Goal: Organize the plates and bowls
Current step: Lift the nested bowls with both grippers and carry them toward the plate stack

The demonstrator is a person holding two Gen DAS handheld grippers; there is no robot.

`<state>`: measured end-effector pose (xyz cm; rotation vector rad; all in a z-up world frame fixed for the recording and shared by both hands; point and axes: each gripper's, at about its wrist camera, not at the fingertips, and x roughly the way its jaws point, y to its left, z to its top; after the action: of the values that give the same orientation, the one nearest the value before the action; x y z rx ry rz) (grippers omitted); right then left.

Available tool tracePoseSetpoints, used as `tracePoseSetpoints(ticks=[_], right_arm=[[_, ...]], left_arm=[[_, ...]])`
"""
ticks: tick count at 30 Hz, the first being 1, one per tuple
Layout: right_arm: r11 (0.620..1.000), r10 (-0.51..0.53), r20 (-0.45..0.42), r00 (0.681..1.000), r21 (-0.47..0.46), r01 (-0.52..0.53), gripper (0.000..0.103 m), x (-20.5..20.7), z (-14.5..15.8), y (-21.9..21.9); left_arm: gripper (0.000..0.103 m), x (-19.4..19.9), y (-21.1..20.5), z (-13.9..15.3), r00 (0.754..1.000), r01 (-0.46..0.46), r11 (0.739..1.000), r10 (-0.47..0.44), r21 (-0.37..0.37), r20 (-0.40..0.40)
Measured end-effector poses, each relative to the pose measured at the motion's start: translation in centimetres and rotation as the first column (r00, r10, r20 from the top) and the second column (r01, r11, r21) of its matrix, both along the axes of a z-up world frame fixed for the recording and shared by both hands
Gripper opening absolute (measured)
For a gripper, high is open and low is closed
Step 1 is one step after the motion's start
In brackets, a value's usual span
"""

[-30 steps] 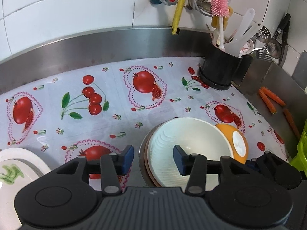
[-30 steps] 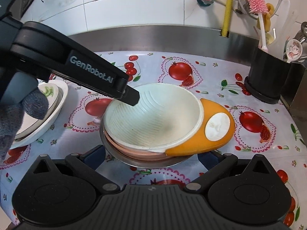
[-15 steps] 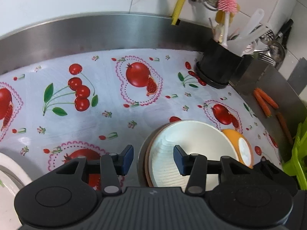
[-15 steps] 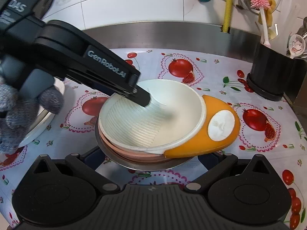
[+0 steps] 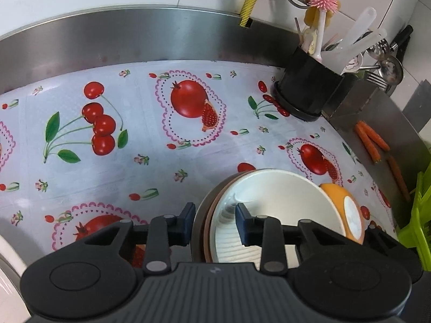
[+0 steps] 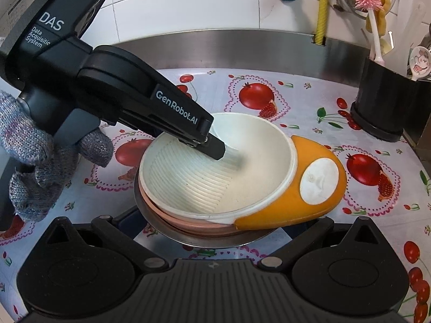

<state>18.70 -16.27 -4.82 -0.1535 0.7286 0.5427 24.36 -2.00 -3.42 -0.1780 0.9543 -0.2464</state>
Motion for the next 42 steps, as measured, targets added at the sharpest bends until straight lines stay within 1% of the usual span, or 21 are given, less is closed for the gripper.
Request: tracePoseSetpoints(ticks=[2,7,10,12,20,26,33,38,42], right_arm=[[1.0,0.0,-0.001,1.0,-0.001,0.0,0.008,-0.1,0.0,0.0],[1.0,0.02,-0.001,1.0,0.009,-0.02,0.008,-0.3,0.2,-0.1],[1.0,0.028,0.012,1.0,0.01,-0.028,0.008,-0.6,0.6,0.1],[1.0,0.03,0.019,0.999,0.007,-0.03,0.008,-0.8,0.9,0.3],[0.997,0.076,0.053,0.996,0.007,-0.076,0.008,-1.9,1.8,1.5],[0.991,0.136,0.086,0.987,0.005,-0.137,0.008,-2.9,3.1,3.0],[0.972,0.23,0.111,0.967,0.01,-0.233,0.008,-4.1,4.4,6.2],[0.949,0.309,0.126,0.943,0.015,-0.314,0.008,-4.9,5.0,9.3],[0.928,0.366,0.127,0.922,0.017,-0.371,0.008,-5.5,4.9,11.9]], left_arm=[[0.103,-0.2,-0.1,0.0,1.0,0.001,1.0,-0.001,0.012,0.006],[0.103,-0.8,0.4,0.1,1.0,-0.024,1.0,0.024,-0.003,-0.006],[0.103,-1.4,0.6,0.2,0.999,-0.039,0.999,0.039,0.001,-0.011],[0.103,-1.9,0.9,0.4,0.999,-0.052,0.999,0.052,-0.009,-0.01],[0.103,-4.2,2.3,2.2,0.993,-0.113,0.993,0.114,-0.017,0.02],[0.103,-6.3,3.7,3.9,0.985,-0.166,0.986,0.166,0.004,0.055],[0.103,-9.0,7.2,5.6,0.961,-0.265,0.964,0.263,0.02,0.088],[0.103,-11.2,10.4,6.2,0.936,-0.34,0.94,0.334,0.033,0.109],[0.103,-12.8,12.8,6.1,0.914,-0.398,0.916,0.391,0.045,0.11]])
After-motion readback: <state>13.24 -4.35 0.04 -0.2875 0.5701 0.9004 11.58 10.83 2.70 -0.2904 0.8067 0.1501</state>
